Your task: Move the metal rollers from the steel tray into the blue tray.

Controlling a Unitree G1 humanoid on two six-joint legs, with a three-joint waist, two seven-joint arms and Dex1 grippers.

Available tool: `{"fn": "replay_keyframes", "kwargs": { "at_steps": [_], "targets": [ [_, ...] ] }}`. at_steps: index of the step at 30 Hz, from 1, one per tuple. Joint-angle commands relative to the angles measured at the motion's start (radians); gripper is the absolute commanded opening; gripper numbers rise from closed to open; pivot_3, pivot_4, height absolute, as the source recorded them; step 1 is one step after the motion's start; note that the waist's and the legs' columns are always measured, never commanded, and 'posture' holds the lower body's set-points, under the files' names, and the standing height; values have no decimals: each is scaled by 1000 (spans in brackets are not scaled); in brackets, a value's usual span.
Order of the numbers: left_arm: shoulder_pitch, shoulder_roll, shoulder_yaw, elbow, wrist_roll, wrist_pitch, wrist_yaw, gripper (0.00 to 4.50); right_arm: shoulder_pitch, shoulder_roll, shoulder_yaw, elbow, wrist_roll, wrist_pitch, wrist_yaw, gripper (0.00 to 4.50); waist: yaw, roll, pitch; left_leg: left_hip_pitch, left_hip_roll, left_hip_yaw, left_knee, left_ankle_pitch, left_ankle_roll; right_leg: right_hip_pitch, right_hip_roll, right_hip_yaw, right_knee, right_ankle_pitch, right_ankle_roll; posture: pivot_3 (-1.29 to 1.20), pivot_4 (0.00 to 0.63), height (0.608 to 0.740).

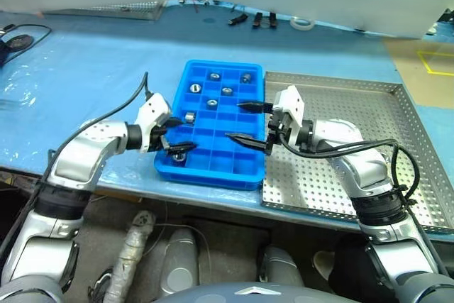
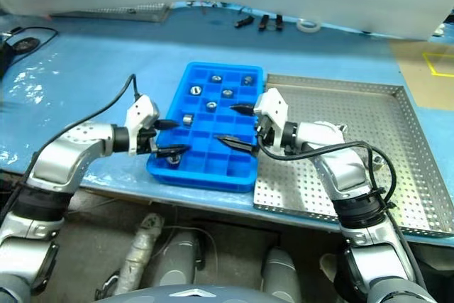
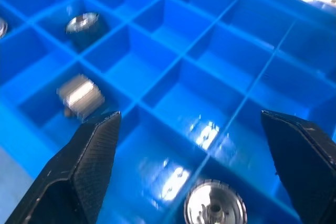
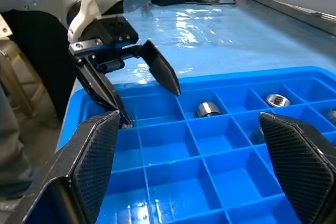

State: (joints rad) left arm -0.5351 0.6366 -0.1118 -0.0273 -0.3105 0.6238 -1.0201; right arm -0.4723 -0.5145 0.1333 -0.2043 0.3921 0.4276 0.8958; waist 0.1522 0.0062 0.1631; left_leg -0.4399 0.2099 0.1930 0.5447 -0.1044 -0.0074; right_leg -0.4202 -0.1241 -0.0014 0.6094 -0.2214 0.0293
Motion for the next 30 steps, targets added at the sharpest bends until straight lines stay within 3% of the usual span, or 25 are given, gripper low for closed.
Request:
{"fn": "replay_keyframes", "kwargs": {
  "at_steps": [1, 5, 11, 17, 24, 30],
  "targets": [
    [-111, -60, -59, 113, 36, -90, -28, 4460, 43, -43, -89, -80, 14, 9, -34, 4500, -3, 0, 0, 0, -1, 0, 0, 0, 0, 0, 0, 1, 0, 0, 0, -20, 150, 740],
    [-247, -166, -123, 320, 103, -202, -41, 4460, 132, -72, -153, -163, 17, 40, -100, 4500, -22, -1, -1, 0, -2, 1, 2, 1, 3, 1, -1, 3, 0, 1, 1, -145, 150, 740],
    [-487, -421, -217, 721, 202, -445, -110, 4460, 404, -70, -327, -418, 20, 119, -274, 4500, -64, -2, -1, -1, -3, 2, 2, 0, 4, 1, -1, 4, -2, 1, 1, -389, 150, 740],
    [-639, -589, -227, 1041, 281, -648, -143, 4460, 632, -5, -461, -647, 21, 179, -432, 4500, -154, -3, -1, 0, -2, 6, 4, -3, 10, 0, -1, 6, -4, 0, 3, -623, 150, 740],
    [-738, -738, -193, 1257, 351, -739, -49, 4460, 855, 112, -520, -823, 0, 189, -560, 4500, -233, -3, 0, -1, -2, 7, 6, -5, 12, -1, -2, 6, -6, -5, 11, -744, 150, 740],
    [-752, -810, -167, 1325, 399, -749, 82, 4460, 923, 135, -518, -843, -10, 156, -606, 4500, -297, -4, 0, -8, -3, 6, 17, -11, 17, -1, -4, 6, -7, -6, 13, -776, 150, 740]
  ]
}}
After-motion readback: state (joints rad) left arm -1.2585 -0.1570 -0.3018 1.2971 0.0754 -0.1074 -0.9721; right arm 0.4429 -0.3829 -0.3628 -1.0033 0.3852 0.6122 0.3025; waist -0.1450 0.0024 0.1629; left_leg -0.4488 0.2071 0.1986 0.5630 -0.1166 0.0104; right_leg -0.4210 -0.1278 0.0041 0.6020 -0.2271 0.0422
